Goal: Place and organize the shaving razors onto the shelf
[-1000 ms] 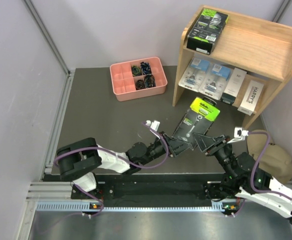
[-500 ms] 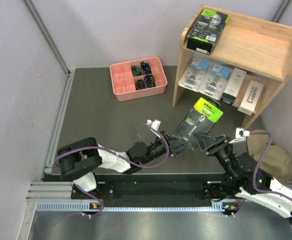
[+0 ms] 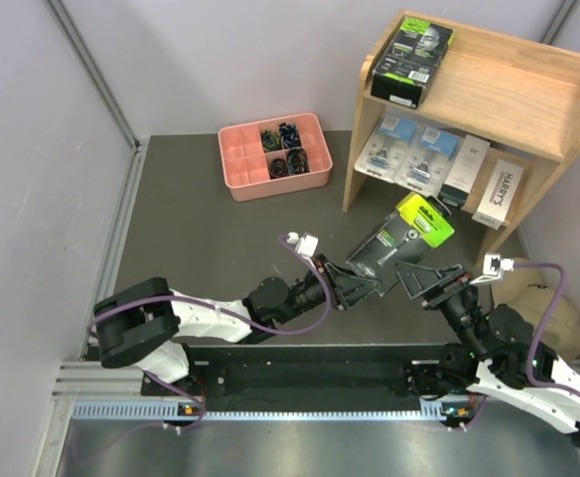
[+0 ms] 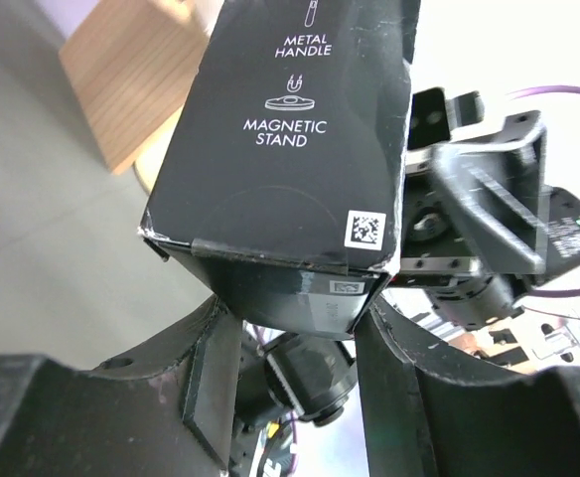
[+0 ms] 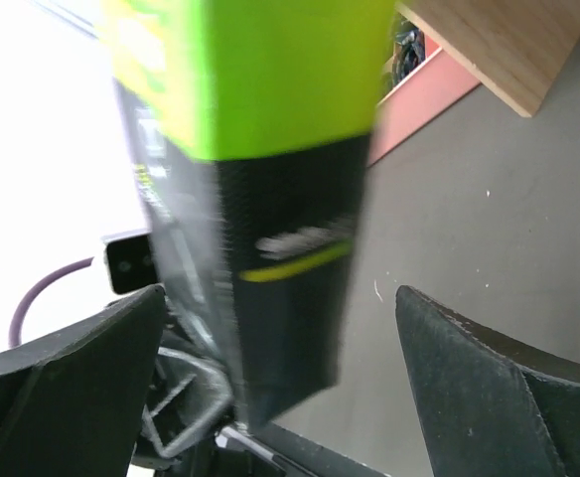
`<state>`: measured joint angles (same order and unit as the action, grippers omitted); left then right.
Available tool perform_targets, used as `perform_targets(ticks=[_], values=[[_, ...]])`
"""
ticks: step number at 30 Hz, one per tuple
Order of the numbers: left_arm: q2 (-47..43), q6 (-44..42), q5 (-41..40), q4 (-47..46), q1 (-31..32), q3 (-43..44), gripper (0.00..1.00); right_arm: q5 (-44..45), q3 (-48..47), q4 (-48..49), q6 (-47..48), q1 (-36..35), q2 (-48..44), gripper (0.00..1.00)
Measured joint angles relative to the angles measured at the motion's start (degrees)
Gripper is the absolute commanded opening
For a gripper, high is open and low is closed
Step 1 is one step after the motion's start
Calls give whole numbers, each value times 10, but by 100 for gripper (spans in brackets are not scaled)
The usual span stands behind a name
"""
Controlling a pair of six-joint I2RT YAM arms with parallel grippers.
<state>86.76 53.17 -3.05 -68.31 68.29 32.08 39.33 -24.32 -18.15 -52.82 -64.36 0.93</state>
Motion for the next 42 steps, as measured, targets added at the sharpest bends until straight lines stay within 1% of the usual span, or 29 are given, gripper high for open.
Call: perform_targets(ticks=[3, 10, 15, 19, 27, 36, 42], values=[[-24, -15, -2, 13, 0, 6, 0, 2, -6, -10, 0, 0, -3, 97], [-60, -52, -8, 98, -1, 50, 0, 2, -19, -28, 1, 0, -4, 98], [-66, -75, -7, 161, -7, 97, 0, -1, -28, -36, 9, 0, -5, 98], [-66, -97, -6, 223, -15, 153, 0, -13, -34, -36, 27, 0, -5, 99], [-65, -116, 3, 274, -32, 220, 0, -48, -51, -28, 67, 0, -5, 99], [-18, -123, 38, 333, -55, 364, 0, -64, -55, -41, 72, 0, -5, 99], [45, -93, 70, 362, -85, 480, 0, -64, -54, -55, 66, 0, -5, 99]])
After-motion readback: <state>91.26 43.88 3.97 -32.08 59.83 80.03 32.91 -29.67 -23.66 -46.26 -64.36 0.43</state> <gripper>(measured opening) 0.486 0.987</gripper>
